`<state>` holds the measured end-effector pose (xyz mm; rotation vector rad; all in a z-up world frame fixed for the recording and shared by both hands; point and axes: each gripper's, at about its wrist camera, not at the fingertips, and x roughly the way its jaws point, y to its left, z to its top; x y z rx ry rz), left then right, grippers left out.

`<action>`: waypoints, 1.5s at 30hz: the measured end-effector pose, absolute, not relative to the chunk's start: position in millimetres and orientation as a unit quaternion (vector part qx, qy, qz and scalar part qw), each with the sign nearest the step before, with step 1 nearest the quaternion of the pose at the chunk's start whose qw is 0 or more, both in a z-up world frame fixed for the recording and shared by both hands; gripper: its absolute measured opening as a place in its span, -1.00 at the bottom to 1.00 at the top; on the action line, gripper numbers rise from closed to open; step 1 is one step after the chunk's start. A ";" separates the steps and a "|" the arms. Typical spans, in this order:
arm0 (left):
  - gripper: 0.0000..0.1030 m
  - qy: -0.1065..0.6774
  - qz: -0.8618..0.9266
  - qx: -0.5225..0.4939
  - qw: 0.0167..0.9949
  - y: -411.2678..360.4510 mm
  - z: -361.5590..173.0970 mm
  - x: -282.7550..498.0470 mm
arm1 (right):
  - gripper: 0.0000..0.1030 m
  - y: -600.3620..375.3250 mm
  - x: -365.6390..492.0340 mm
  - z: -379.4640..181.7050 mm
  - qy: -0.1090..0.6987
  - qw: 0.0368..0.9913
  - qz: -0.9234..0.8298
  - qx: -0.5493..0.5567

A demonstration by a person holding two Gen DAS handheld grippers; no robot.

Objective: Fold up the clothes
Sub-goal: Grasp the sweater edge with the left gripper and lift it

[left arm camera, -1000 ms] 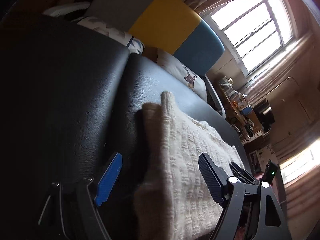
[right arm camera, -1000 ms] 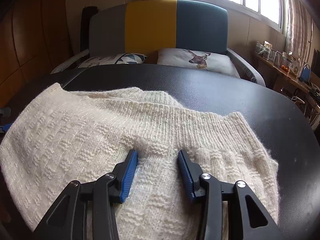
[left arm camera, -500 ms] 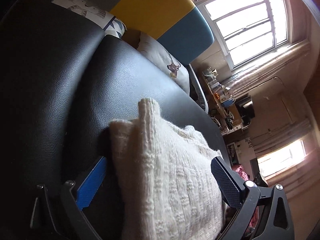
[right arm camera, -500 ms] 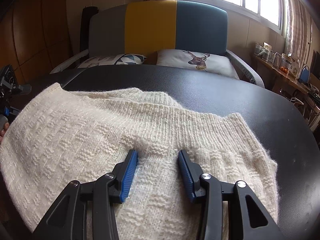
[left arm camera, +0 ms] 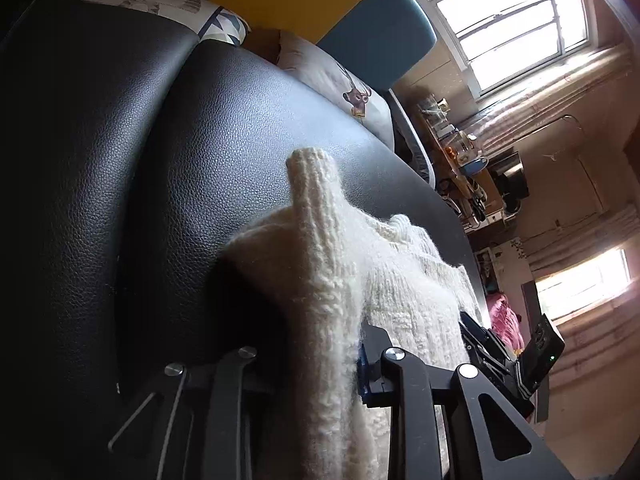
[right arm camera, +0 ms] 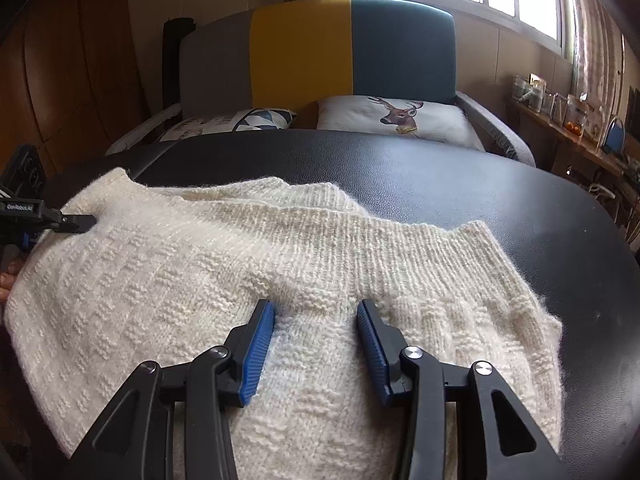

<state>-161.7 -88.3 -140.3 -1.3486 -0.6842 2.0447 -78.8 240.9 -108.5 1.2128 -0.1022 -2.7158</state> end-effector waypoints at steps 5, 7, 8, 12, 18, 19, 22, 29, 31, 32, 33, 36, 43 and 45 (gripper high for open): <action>-0.51 -0.285 0.773 -0.489 0.287 -97.2 -135.4 -160.3 | -0.14 281.3 -74.4 -78.1 -0.065 0.124 -0.890 0.433; -0.51 -0.270 0.780 -0.486 0.286 -95.8 -129.9 -158.5 | -0.14 293.6 -71.4 -70.2 -0.049 0.147 -0.878 0.452; -0.52 -0.264 0.783 -0.487 0.284 -94.6 -127.4 -158.5 | -0.14 297.4 -70.0 -68.3 -0.037 0.157 -0.871 0.464; -0.53 -0.246 0.789 -0.496 0.267 -92.6 -121.7 -160.6 | -0.14 297.8 -68.4 -75.3 0.023 0.195 -0.833 0.517; -0.56 -0.245 0.793 -0.499 0.250 -100.7 -108.6 -155.8 | -0.07 298.1 -71.7 -111.4 0.052 0.195 -0.809 0.552; -0.57 -0.247 0.793 -0.497 0.251 -102.1 -104.5 -154.0 | -0.06 296.3 -70.6 -112.8 0.048 0.191 -0.814 0.547; -0.58 -0.254 0.793 -0.492 0.252 -106.4 -92.2 -148.7 | 0.01 287.8 -64.3 -114.3 0.051 0.178 -0.828 0.530; -0.58 -0.301 0.786 -0.470 0.266 -114.4 -62.3 -135.1 | 0.04 293.5 -62.4 -116.4 -0.029 0.168 -0.835 0.523; -0.58 -0.331 0.779 -0.456 0.275 -112.2 -55.6 -133.4 | 0.04 288.8 -62.9 -116.4 -0.039 0.163 -0.834 0.526; -0.58 -0.346 0.775 -0.449 0.279 -111.2 -52.4 -132.6 | 0.04 285.1 -63.2 -116.2 -0.043 0.158 -0.834 0.527; -0.58 -0.362 0.771 -0.442 0.281 -111.4 -51.0 -132.0 | 0.04 280.5 -63.1 -115.9 -0.046 0.154 -0.834 0.528; -0.58 -0.409 0.757 -0.423 0.285 -111.6 -46.7 -132.3 | 0.04 265.0 -61.6 -115.3 -0.054 0.148 -0.834 0.528; -0.59 -0.428 0.755 -0.414 0.274 -92.6 -21.3 -131.9 | 0.05 229.8 -51.0 -116.3 -0.093 0.157 -0.841 0.509; -0.59 -0.430 0.756 -0.413 0.270 -86.1 -13.4 -131.4 | 0.05 227.6 -47.3 -118.0 -0.110 0.163 -0.844 0.499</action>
